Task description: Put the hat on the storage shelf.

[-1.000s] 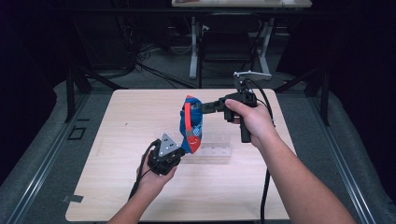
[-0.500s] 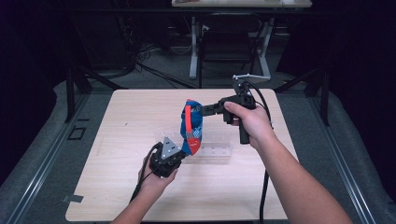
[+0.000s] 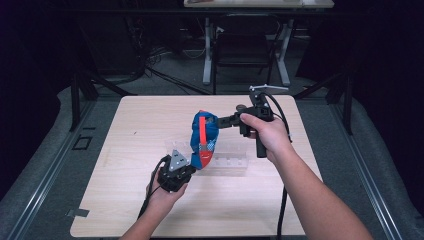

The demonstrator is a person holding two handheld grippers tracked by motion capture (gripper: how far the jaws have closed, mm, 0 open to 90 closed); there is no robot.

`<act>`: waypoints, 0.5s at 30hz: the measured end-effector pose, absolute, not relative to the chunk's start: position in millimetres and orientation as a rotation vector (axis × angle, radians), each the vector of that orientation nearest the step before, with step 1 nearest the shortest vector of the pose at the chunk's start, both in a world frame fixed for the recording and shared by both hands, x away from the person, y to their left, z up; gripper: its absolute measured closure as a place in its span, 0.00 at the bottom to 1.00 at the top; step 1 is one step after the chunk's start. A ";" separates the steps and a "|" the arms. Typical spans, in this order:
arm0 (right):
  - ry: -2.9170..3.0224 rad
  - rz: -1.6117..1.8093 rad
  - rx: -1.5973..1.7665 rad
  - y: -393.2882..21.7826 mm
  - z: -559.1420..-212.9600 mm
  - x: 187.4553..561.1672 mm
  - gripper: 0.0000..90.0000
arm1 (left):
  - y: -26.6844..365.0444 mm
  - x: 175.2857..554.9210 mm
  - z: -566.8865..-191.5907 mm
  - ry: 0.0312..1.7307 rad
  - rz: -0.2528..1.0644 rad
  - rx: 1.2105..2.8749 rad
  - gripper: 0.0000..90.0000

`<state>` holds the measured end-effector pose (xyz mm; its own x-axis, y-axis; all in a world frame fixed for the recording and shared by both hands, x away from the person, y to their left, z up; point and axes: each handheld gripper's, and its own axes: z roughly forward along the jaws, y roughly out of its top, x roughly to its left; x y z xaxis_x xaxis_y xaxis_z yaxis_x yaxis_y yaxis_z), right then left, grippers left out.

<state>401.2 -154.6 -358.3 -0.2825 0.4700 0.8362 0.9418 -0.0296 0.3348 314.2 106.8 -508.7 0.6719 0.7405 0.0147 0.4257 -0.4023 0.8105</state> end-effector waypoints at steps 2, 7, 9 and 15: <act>-1.767 -1.272 -1.487 -154.6 -359.6 401.4 1.00 | 107.1 314.0 -509.3 0.898 0.478 2.053 0.98; -1.771 -1.271 -1.492 -156.4 -359.7 402.2 1.00 | 107.1 314.6 -510.1 0.895 0.476 2.049 0.98; -1.770 -1.274 -1.505 -157.9 -360.5 402.7 1.00 | 107.3 314.9 -510.3 0.896 0.472 2.049 0.98; -1.779 -1.269 -1.513 -161.0 -361.3 403.4 1.00 | 107.9 314.7 -510.6 0.900 0.469 2.046 0.98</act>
